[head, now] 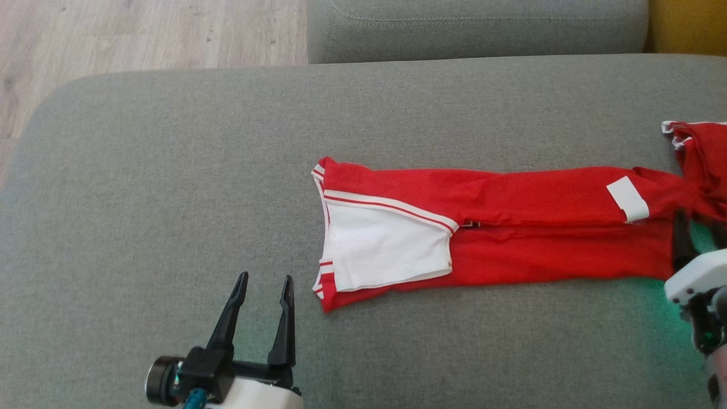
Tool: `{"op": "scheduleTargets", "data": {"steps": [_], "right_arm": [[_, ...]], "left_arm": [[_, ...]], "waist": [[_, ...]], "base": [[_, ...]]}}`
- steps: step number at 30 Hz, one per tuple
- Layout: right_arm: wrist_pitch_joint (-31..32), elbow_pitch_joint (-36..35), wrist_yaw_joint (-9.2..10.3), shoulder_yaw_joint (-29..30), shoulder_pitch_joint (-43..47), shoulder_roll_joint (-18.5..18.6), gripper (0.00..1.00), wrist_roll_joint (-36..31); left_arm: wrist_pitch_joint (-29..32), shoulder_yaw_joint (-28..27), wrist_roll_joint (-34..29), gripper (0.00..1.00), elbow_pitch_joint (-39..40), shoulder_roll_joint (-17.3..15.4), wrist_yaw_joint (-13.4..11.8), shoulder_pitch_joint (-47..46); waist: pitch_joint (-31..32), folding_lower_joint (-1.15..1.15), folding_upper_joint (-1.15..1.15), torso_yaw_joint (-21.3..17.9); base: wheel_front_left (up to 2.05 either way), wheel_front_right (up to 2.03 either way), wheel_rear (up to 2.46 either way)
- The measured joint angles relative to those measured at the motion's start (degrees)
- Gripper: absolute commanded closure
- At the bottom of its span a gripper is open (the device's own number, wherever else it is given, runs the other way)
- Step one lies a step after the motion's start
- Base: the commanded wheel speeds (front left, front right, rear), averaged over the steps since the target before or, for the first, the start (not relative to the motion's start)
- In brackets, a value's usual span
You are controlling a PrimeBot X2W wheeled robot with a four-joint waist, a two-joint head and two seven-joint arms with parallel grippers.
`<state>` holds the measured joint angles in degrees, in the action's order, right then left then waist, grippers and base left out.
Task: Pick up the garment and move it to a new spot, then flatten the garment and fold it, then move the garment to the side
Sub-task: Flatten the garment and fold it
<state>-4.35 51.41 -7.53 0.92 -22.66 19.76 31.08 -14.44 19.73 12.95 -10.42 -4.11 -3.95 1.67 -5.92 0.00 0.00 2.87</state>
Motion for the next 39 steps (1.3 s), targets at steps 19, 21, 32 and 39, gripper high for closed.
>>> {"op": "scheduleTargets", "data": {"steps": [19, 21, 32, 39], "right_arm": [[-1.3, 6.3, 0.0, 8.8, -4.2, -3.9, 0.0, -4.4], [-1.8, 7.8, 0.0, 9.4, -5.2, -3.9, 0.0, -5.0], [-1.1, 16.2, 0.0, 11.7, -8.0, -2.8, 0.91, -7.0], [-0.7, 16.6, 0.0, 10.3, -8.8, -3.0, 1.0, -6.9]], "left_arm": [[0.0, -1.0, -2.4, 0.0, 0.5, 0.7, 1.8, -0.1], [0.0, -1.0, -2.4, 0.0, 0.6, 0.7, 2.0, -0.1], [0.0, -1.2, -2.9, 0.0, 0.9, 0.8, 2.0, -0.1], [0.0, -1.2, -2.8, 0.0, 0.9, 0.9, 2.0, -0.1]], "waist": [[-1.6, 0.0, 0.0, 1.4], [-1.9, 0.0, 0.0, 1.6], [-2.6, 0.0, 0.0, 2.3], [-2.3, 0.0, 0.0, 1.8]], "base": [[0.0, 0.0, 0.0], [0.0, 0.0, 0.0], [0.0, 0.0, 0.0], [0.0, 0.0, 0.0]]}}
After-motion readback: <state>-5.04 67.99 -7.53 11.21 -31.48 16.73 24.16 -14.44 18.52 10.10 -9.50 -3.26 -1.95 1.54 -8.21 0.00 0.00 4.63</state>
